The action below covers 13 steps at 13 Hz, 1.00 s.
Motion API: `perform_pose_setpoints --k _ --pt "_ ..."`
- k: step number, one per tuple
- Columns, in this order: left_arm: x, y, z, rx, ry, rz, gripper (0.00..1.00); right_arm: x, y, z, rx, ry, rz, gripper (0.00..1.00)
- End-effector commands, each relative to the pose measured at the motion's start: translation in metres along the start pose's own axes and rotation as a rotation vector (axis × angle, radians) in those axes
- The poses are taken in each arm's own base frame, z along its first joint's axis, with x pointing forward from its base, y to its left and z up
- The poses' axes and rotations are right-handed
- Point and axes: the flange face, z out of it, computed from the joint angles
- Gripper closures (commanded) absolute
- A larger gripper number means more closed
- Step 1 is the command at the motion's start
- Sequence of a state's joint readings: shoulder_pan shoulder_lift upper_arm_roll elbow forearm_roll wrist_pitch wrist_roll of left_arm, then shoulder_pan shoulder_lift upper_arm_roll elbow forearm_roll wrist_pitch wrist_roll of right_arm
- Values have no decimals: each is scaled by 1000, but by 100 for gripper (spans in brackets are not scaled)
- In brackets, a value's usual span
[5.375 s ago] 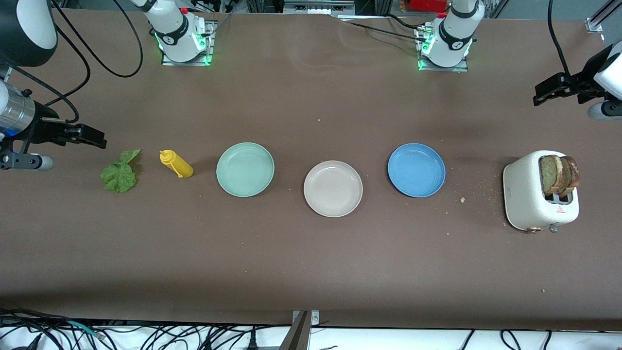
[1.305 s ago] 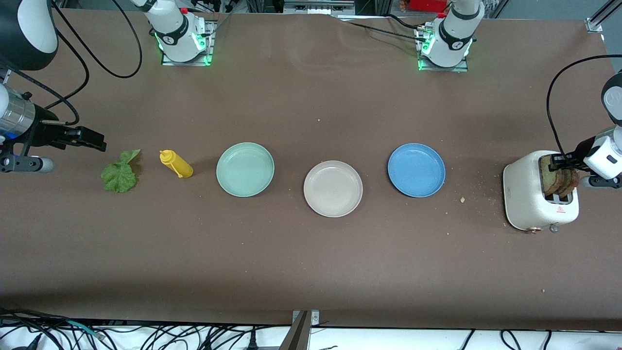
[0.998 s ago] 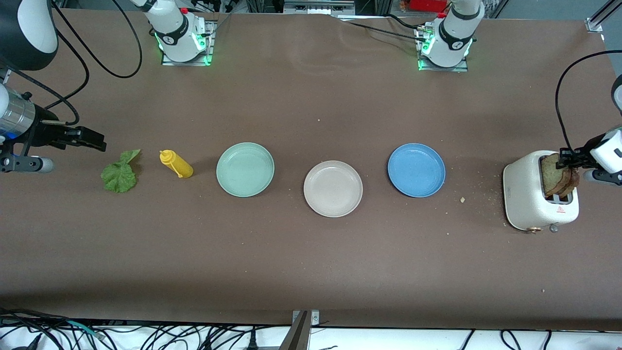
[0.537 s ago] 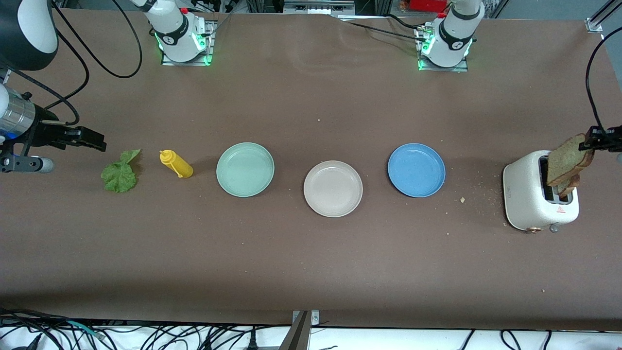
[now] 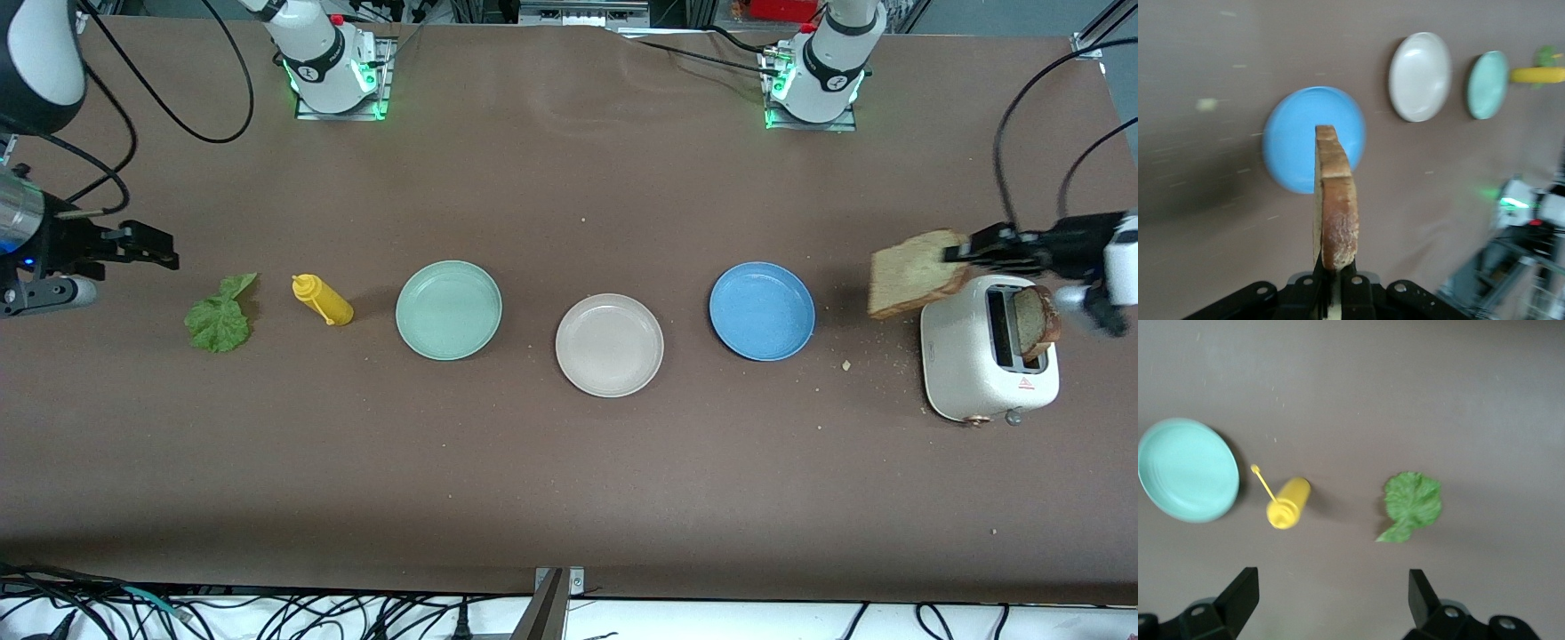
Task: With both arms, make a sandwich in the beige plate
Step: 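Lower the toast onto the beige plate while the right gripper reaches mustard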
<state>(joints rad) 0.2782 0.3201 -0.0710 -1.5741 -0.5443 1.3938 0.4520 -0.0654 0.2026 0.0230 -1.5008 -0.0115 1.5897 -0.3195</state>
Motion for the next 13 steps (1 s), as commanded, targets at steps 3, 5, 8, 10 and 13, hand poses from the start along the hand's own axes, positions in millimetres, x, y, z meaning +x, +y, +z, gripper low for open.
perform_pose_setpoints --k 3,5,8,10,13 --pt "70 -3 85 -333 7 -28 100 -23 45 68 236 1 -334 1" --pt "96 5 125 -358 21 -20 100 -29 47 96 299 19 -464 1" --pt "120 30 177 -367 26 -31 100 -45 56 139 366 85 -632 1" --pt "134 41 211 -384 35 -41 100 -54 51 180 435 154 -730 1" --pt "154 61 264 -363 68 -43 100 -82 55 238 522 236 -763 1"
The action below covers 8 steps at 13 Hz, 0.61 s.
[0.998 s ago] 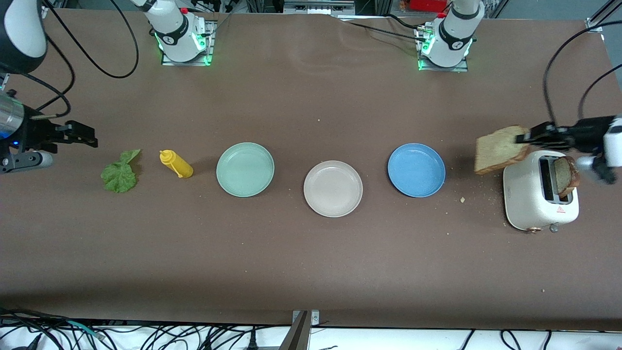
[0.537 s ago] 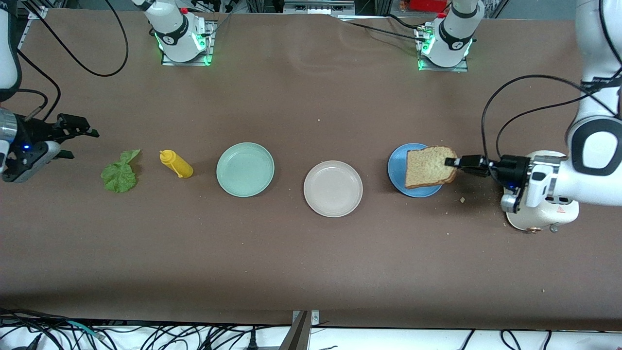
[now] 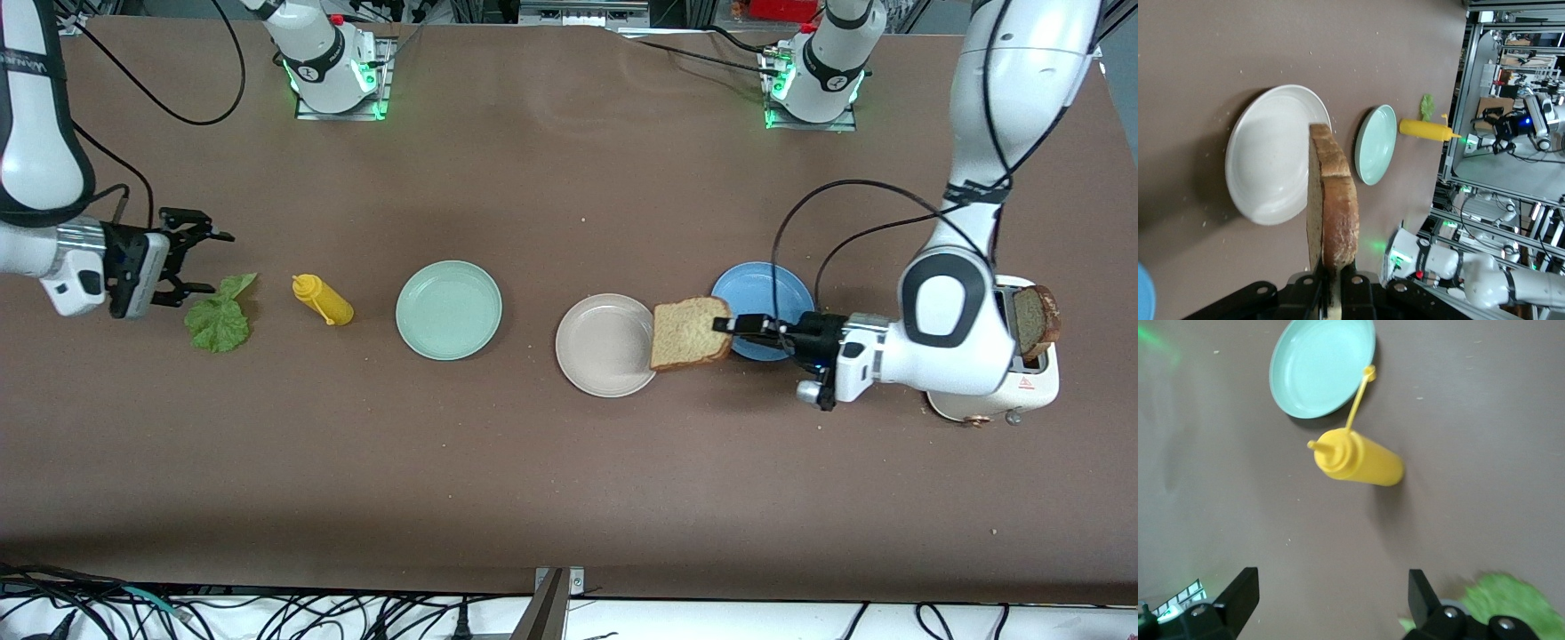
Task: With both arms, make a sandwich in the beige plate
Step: 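Lower the toast onto the beige plate while the right gripper reaches mustard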
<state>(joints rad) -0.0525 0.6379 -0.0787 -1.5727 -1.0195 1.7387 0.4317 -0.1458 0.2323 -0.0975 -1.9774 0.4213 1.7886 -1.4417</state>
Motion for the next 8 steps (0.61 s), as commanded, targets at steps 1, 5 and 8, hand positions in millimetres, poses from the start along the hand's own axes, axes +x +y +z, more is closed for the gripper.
perform_pose_setpoints --k 1,5,8 --pt "12 -9 39 -38 16 -25 100 -32 -6 33 1 90 -76 1" --pt "13 -10 90 -89 -16 -68 100 -57 5 89 4 233 -192 2" --pt "16 -17 125 -126 -2 -108 100 -85 24 121 -4 342 -258 2"
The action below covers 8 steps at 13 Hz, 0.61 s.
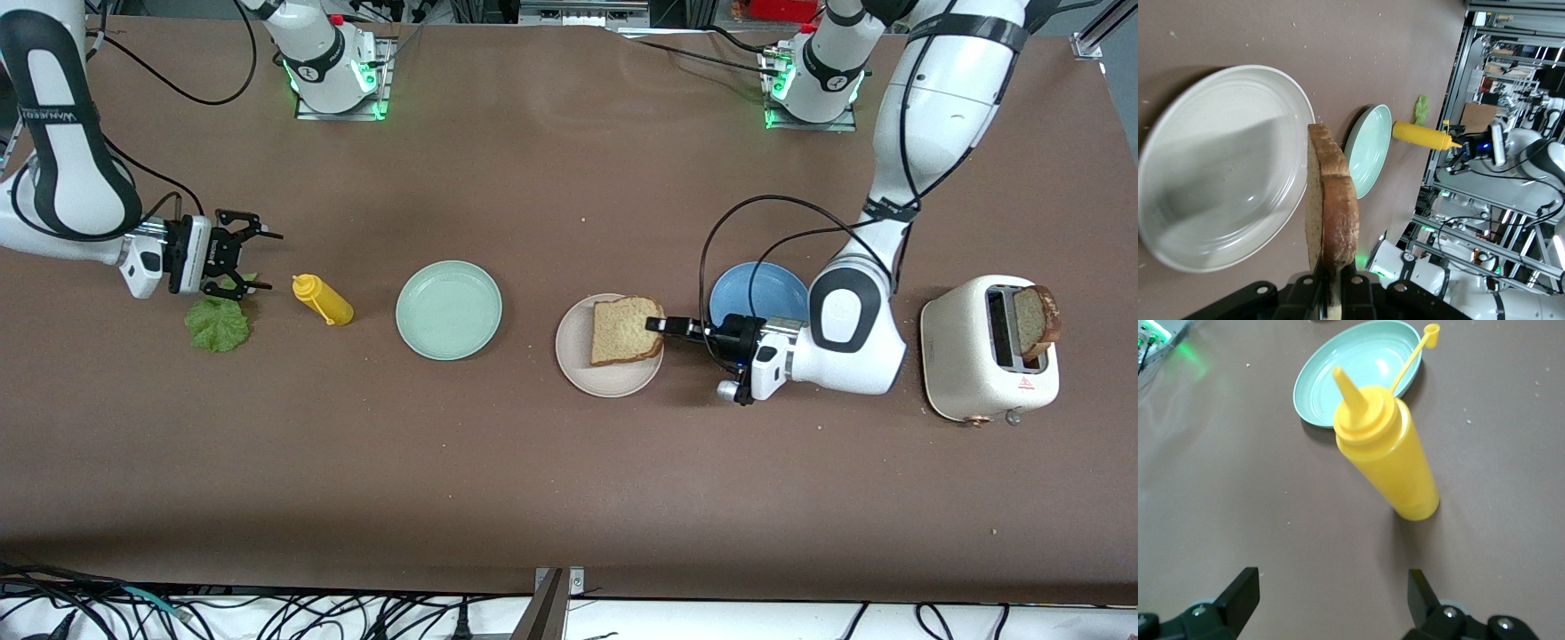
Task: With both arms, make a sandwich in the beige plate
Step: 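Lower the toast onto the beige plate while the right gripper reaches mustard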
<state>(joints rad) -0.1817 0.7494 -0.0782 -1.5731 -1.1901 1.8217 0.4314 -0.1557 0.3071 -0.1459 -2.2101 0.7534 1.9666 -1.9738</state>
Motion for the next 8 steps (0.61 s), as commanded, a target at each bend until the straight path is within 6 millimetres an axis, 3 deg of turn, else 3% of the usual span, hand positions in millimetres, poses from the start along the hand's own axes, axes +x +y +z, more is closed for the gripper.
perform_pose_setpoints --k 1,3,4,5,8 --pt "5 -3 26 -33 21 -30 100 -29 10 16 -23 82 -64 2" --pt "6 -7 36 -26 20 -19 100 -40 14 27 -35 113 -93 1" --pt "6 -12 37 -22 18 8 64 -45 16 33 -45 135 -107 1" --pt "7 -14 33 -22 23 56 1 -47 18 40 -53 159 -111 1" --pt "6 -20 21 16 21 98 0 -39 19 50 -53 186 -123 1"
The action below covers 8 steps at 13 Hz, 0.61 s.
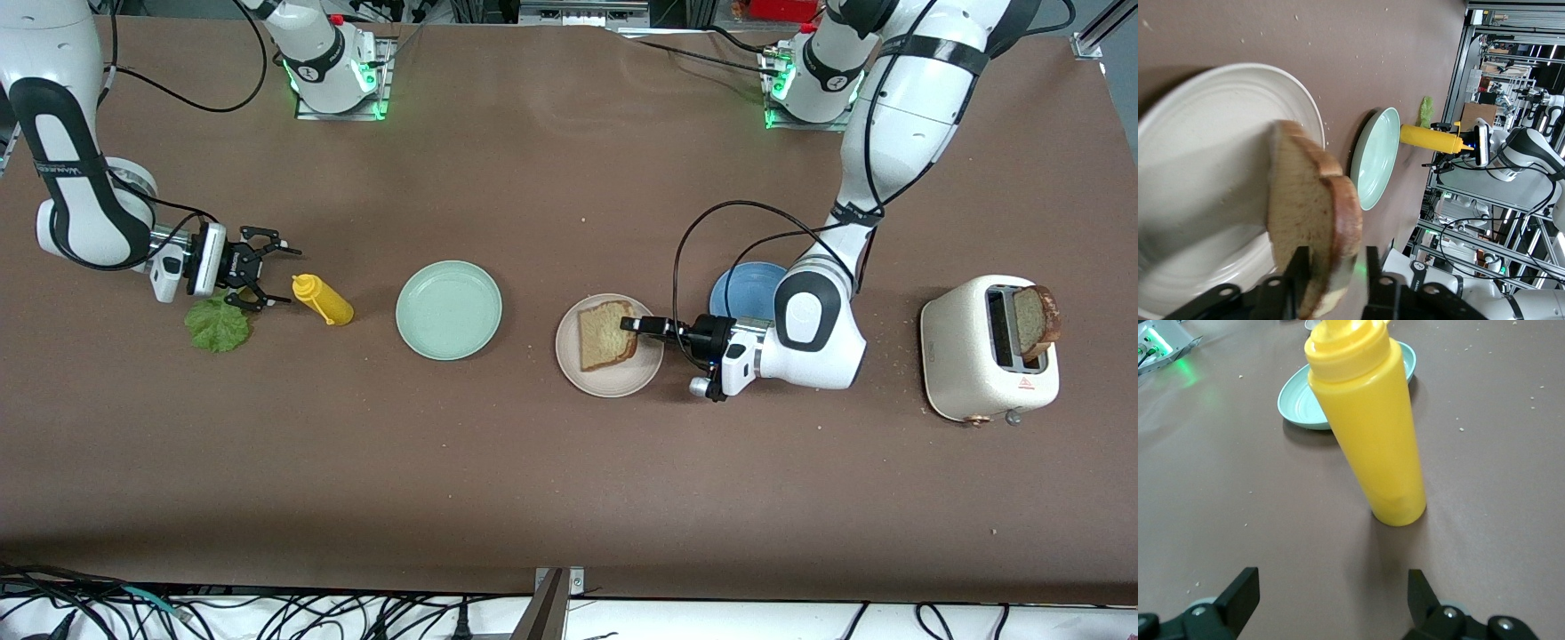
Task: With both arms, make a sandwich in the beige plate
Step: 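Lower the toast onto the beige plate while the right gripper reaches mustard, then withdraw the left gripper while the right gripper grasps the mustard bottle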
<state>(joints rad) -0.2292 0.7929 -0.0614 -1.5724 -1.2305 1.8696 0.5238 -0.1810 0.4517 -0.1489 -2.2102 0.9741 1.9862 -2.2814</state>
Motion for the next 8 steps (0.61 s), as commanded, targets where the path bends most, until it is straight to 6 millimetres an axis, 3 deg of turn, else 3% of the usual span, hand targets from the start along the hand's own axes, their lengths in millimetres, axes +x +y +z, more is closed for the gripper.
perform_pose_setpoints --k 1,5,8 --pt "2 -5 -13 41 -2 51 0 13 5 10 -14 33 -38 1" --pt "1 -2 -52 149 0 72 0 35 14 31 -19 57 -70 1" --pt "-6 18 -109 267 43 44 0 39 22 32 -34 82 -82 1"
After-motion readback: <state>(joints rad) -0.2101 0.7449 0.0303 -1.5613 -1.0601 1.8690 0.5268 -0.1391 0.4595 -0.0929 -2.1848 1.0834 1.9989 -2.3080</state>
